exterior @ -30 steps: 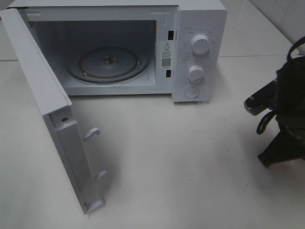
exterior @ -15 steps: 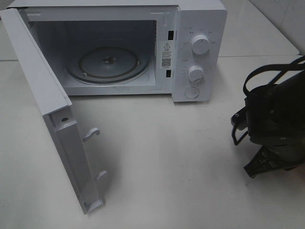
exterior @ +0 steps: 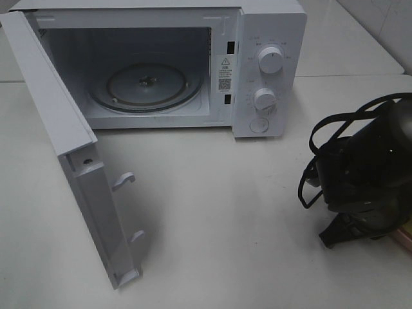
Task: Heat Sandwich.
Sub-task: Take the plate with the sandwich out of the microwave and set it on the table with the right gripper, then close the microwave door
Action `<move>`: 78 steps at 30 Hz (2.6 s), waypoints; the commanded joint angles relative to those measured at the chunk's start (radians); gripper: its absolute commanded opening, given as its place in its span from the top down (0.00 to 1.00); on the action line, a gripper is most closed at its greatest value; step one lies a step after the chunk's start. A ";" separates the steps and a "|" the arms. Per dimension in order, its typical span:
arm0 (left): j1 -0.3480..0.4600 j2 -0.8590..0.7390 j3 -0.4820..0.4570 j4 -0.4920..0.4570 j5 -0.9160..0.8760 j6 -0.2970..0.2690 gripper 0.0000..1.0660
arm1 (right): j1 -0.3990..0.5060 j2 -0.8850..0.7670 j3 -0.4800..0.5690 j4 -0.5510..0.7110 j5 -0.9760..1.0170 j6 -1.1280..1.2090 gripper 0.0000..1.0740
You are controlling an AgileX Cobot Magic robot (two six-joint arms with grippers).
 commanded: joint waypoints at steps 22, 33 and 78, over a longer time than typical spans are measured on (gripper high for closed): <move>0.002 -0.005 0.002 -0.008 -0.013 0.000 0.07 | -0.004 -0.086 -0.005 0.070 0.020 -0.131 0.53; 0.002 -0.005 0.002 -0.008 -0.013 0.000 0.07 | -0.004 -0.309 -0.005 0.206 0.012 -0.464 0.22; 0.002 -0.005 0.002 -0.008 -0.013 0.000 0.07 | -0.001 -1.160 -0.131 0.824 0.221 -1.113 0.28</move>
